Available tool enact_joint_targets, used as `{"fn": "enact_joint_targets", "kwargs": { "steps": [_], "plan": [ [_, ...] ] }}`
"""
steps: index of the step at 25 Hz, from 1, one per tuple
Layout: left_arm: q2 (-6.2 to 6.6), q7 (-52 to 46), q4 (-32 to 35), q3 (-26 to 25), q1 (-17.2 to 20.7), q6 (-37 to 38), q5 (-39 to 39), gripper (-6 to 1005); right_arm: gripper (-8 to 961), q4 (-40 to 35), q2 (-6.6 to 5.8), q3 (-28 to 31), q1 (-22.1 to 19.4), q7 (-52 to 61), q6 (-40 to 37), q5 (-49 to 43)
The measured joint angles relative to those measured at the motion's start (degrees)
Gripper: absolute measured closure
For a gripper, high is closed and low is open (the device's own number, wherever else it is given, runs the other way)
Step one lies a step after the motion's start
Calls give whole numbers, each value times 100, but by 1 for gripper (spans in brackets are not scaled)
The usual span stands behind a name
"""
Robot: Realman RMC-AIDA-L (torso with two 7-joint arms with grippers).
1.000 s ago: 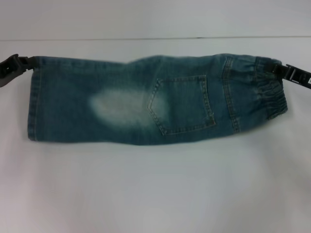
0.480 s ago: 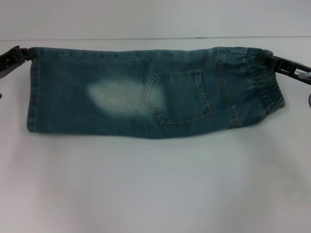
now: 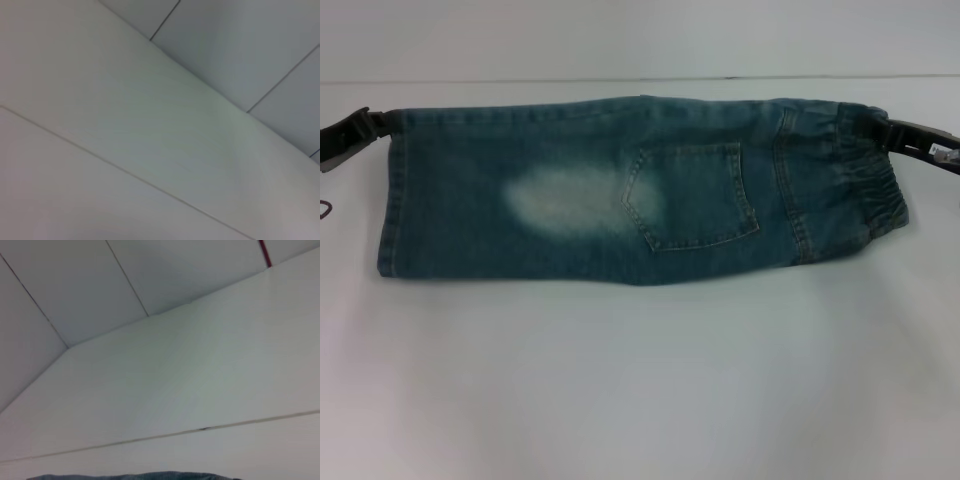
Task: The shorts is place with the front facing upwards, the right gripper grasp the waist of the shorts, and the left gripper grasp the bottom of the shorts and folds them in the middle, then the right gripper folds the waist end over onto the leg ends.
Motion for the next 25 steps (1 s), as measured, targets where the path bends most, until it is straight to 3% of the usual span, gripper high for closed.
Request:
{"fn": "enact_joint_targets", "kwargs": {
  "steps": [11,15,21,23,25],
  "plan": [
    [3,252,-70,82,-88,-107,-25,939,763,0,-3,-318,110,7,321,0],
    [-6,327,-64,335,-148,-108,-25,937,755,-1,-10,-407,127,100,327,-6],
    [-190,338,113,437,-154,-382,-28,933,743,-7,-56,-448,102,250,344,-23],
    [-228,381,144,439,-141,-478,-30,932,644,-7,-60,-450,79,269,342,-26],
    [-227,388,152,439,-131,-479,-30,860,545,-7,-65,-450,49,286,323,-26]
  ]
}}
